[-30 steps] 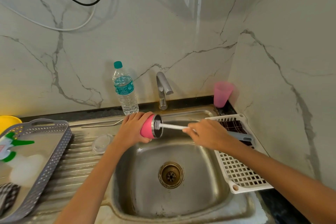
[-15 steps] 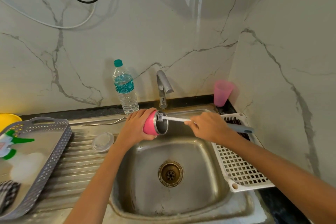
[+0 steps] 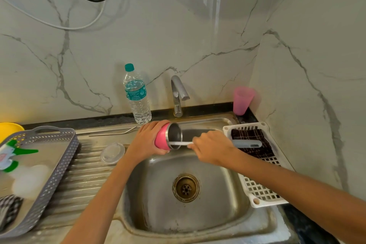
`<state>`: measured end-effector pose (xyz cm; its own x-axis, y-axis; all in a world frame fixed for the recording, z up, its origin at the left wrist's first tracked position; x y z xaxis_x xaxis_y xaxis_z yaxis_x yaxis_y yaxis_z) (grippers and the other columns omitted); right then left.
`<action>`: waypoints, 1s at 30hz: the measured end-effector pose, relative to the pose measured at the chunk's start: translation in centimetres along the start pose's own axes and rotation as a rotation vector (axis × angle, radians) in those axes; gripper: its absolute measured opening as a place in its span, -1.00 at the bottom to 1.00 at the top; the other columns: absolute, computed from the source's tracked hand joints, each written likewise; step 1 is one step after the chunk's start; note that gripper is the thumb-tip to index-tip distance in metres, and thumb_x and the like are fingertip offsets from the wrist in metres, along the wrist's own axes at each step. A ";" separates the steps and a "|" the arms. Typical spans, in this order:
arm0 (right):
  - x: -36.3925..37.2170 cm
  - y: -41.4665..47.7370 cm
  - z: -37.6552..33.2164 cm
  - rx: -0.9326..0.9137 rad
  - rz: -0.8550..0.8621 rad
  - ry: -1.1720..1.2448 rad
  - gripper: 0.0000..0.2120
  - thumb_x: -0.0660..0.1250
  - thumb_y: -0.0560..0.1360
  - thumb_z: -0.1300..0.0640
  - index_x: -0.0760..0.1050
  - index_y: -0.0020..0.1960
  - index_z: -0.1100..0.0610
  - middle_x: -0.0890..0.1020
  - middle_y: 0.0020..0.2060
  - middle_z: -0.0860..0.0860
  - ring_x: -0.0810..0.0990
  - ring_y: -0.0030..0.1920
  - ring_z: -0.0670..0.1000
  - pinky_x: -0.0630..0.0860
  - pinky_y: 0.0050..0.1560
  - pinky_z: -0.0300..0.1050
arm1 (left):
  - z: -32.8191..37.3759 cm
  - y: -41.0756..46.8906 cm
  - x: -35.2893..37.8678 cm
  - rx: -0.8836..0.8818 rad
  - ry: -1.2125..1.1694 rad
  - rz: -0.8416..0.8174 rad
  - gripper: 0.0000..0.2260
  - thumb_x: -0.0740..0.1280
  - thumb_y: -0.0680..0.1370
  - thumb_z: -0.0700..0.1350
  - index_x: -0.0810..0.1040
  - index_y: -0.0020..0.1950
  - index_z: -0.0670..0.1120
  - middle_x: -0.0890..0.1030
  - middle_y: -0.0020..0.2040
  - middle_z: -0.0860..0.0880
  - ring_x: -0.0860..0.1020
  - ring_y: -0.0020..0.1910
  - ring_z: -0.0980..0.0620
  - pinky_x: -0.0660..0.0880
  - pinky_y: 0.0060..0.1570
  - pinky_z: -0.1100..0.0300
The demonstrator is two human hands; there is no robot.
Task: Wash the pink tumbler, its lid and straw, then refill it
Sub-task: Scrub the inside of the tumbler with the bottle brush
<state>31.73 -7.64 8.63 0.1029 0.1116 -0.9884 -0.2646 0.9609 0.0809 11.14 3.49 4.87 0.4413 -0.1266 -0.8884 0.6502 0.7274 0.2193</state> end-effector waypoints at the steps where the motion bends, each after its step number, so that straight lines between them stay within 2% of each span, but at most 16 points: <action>1: -0.5 -0.1 -0.3 -0.031 0.014 -0.008 -0.64 -0.01 0.65 -0.08 0.48 -0.04 0.07 0.57 -0.30 0.03 0.46 -0.38 0.02 0.25 -0.40 -0.12 | -0.1 -0.1 0.2 -0.011 -0.017 -0.002 -0.13 0.60 0.24 0.11 0.26 0.45 0.12 0.42 0.36 0.05 0.40 0.29 0.04 0.39 0.31 0.02; 3: -1.3 0.2 0.0 -0.040 0.024 -0.015 -0.69 0.01 0.65 -0.07 0.44 -0.08 0.04 0.52 -0.35 -0.01 0.44 -0.41 -0.03 0.25 -0.40 -0.17 | -0.2 -0.4 0.5 0.004 -0.015 -0.011 -0.13 0.60 0.24 0.12 0.26 0.45 0.12 0.42 0.36 0.04 0.40 0.29 0.04 0.39 0.31 0.03; 5: -1.5 0.8 1.1 0.028 0.026 -0.007 -0.70 0.02 0.64 -0.08 0.43 -0.11 0.01 0.49 -0.37 -0.03 0.44 -0.40 -0.05 0.33 -0.35 -0.18 | -0.1 -0.4 0.6 0.038 0.023 -0.025 -0.14 0.59 0.25 0.12 0.26 0.46 0.09 0.43 0.36 0.02 0.41 0.30 0.02 0.36 0.32 0.02; 8: -0.4 1.1 1.2 0.121 -0.004 0.031 -0.66 0.01 0.64 -0.09 0.49 -0.08 0.02 0.51 -0.35 -0.01 0.51 -0.35 0.00 0.38 -0.32 -0.15 | 0.0 -0.1 0.5 0.055 0.052 -0.050 -0.14 0.58 0.26 0.13 0.26 0.47 0.08 0.41 0.38 0.02 0.39 0.31 0.01 0.29 0.33 0.08; 11: 0.4 0.5 -0.8 0.042 -0.054 0.023 -0.65 0.03 0.65 -0.04 0.55 0.03 0.06 0.55 -0.31 0.04 0.53 -0.33 0.05 0.31 -0.34 -0.11 | -0.1 0.1 0.9 0.055 0.064 -0.069 -0.15 0.57 0.26 0.14 0.26 0.46 0.08 0.41 0.37 0.03 0.39 0.32 0.01 0.29 0.36 0.06; 14: -0.3 0.6 -0.5 -0.008 0.001 0.032 -0.69 0.04 0.64 -0.04 0.47 -0.11 0.04 0.56 -0.31 0.02 0.47 -0.36 0.01 0.35 -0.31 -0.11 | -0.2 0.1 1.3 0.032 0.030 -0.051 -0.17 0.57 0.27 0.13 0.27 0.45 0.08 0.43 0.36 0.04 0.40 0.31 0.02 0.33 0.37 0.01; 16: -0.3 1.2 0.9 0.057 0.006 0.071 -0.71 0.06 0.63 -0.06 0.41 -0.17 0.04 0.55 -0.33 0.01 0.46 -0.37 -0.02 0.42 -0.27 -0.14 | 0.2 0.4 1.4 0.065 0.042 -0.053 -0.17 0.56 0.26 0.13 0.27 0.45 0.09 0.43 0.36 0.04 0.40 0.31 0.03 0.33 0.36 0.02; 19: 1.1 1.4 2.1 0.174 -0.028 0.146 -0.67 0.05 0.62 -0.11 0.44 -0.16 0.03 0.53 -0.32 -0.01 0.51 -0.31 -0.01 0.50 -0.18 -0.12 | 1.1 0.9 1.4 0.076 0.026 -0.078 -0.15 0.58 0.26 0.11 0.26 0.47 0.08 0.41 0.38 0.03 0.38 0.32 0.02 0.31 0.33 0.07; 21: 1.7 0.7 1.6 0.163 -0.049 0.162 -0.63 0.02 0.63 -0.12 0.50 -0.12 0.04 0.52 -0.31 0.00 0.53 -0.29 0.02 0.52 -0.14 -0.06 | 1.3 1.3 1.2 0.063 0.017 -0.077 -0.14 0.55 0.25 0.16 0.24 0.47 0.09 0.40 0.39 0.03 0.37 0.34 0.01 0.30 0.38 0.01; 23: 1.4 -0.1 0.9 0.101 -0.038 0.157 -0.60 0.01 0.63 -0.11 0.55 -0.07 0.06 0.53 -0.33 0.01 0.51 -0.32 0.03 0.47 -0.22 -0.07 | 1.1 1.6 1.4 0.072 0.047 -0.077 -0.14 0.47 0.23 0.24 0.23 0.46 0.12 0.41 0.38 0.05 0.37 0.34 0.00 0.27 0.41 -0.12; 25: 0.7 -0.1 0.9 0.054 0.011 0.132 -0.60 0.01 0.62 -0.12 0.53 -0.11 0.06 0.54 -0.35 -0.01 0.47 -0.37 0.00 0.39 -0.29 -0.11 | 0.8 1.6 1.7 0.077 0.065 -0.074 -0.15 0.47 0.23 0.24 0.24 0.46 0.12 0.42 0.37 0.04 0.38 0.34 -0.02 0.26 0.40 -0.19; 28: 0.3 0.7 2.4 0.119 0.014 0.142 -0.60 0.02 0.62 -0.13 0.49 -0.17 0.05 0.45 -0.43 -0.06 0.40 -0.44 -0.07 0.33 -0.34 -0.17 | 0.6 1.7 1.8 0.103 0.095 -0.084 -0.15 0.47 0.24 0.22 0.23 0.47 0.12 0.41 0.38 0.03 0.38 0.35 -0.03 0.25 0.41 -0.19; 30: 1.1 0.9 3.0 0.186 -0.017 0.199 -0.60 0.02 0.63 -0.14 0.47 -0.18 0.05 0.43 -0.43 -0.05 0.44 -0.40 -0.05 0.35 -0.29 -0.15 | 0.7 1.8 1.8 0.110 0.084 -0.104 -0.14 0.48 0.24 0.21 0.23 0.48 0.11 0.40 0.39 0.03 0.36 0.37 -0.03 0.24 0.43 -0.15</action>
<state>34.48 -5.85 7.97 -0.0894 0.0605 -0.9942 -0.0815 0.9944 0.0679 13.56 4.05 3.95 0.3179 -0.1366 -0.9382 0.7551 0.6350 0.1634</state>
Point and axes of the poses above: each hand's wrist, its own y-axis towards the middle knuckle, its own x-axis out of the palm, z = x × y, the point moved 2 cm from there along y, towards the middle knuckle
